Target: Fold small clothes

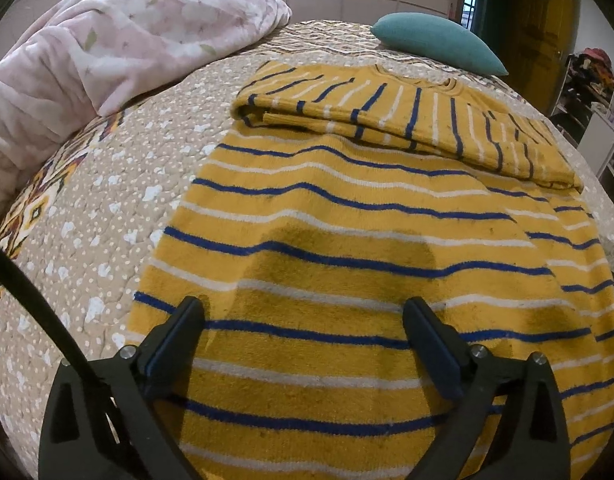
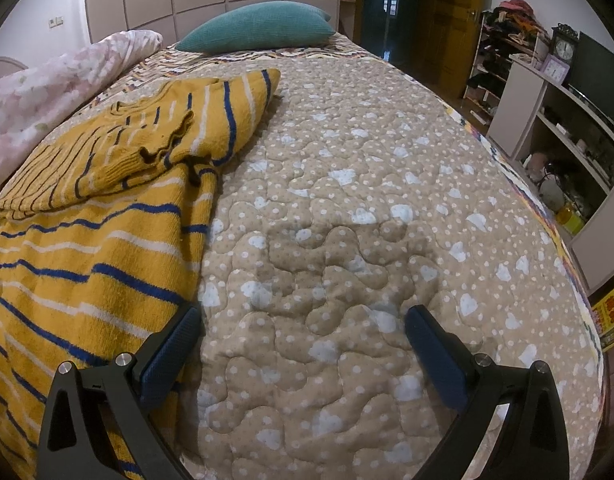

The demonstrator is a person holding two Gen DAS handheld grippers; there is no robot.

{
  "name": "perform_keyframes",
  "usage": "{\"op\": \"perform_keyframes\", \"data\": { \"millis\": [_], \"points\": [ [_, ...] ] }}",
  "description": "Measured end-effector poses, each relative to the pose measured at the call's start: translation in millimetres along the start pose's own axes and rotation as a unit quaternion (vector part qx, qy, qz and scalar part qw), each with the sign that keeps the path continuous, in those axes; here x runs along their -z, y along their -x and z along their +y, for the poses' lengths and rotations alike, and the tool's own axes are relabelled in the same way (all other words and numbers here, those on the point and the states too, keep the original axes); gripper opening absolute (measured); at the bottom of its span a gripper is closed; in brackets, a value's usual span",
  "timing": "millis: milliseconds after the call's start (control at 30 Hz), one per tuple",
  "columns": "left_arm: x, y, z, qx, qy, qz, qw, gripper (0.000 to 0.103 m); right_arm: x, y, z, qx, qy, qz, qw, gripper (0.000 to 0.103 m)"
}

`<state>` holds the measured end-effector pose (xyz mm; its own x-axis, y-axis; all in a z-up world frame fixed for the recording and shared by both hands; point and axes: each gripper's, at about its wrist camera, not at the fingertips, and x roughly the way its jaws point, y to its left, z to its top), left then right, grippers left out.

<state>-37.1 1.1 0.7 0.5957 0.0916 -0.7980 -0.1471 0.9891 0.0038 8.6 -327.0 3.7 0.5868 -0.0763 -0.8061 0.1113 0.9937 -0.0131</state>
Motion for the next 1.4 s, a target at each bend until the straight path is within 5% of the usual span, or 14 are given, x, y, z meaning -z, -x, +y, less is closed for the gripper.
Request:
{"op": "perform_keyframes", "data": {
  "millis": [900,1100,1200,1267,1400],
  "points": [
    [2,-4,1,0.001,0.004,0.004,1.0,0.103,-5,-4,-1,-0.004,-0.014,0.016,1.0,0.103],
    [3,37,16,0.015,0.008,-0.001,0.9999,0.102,-7,-1,0,0.001,-0.011,0.02,1.0,0.103],
    [8,70,45,0.027,0.029,-0.027,0.9988,0.102,-2,17,-9,-0.032,-0.04,0.023,0.998,0.095],
    [13,86,70,0.023,0.035,-0.038,0.9984,0.102,8,33,-13,-0.092,-0.057,0.029,0.994,0.091],
    [27,82,103,0.045,0.047,-0.009,0.9978,0.1,40,61,-5,-0.168,-0.048,0.034,0.984,0.09]
  ]
}}
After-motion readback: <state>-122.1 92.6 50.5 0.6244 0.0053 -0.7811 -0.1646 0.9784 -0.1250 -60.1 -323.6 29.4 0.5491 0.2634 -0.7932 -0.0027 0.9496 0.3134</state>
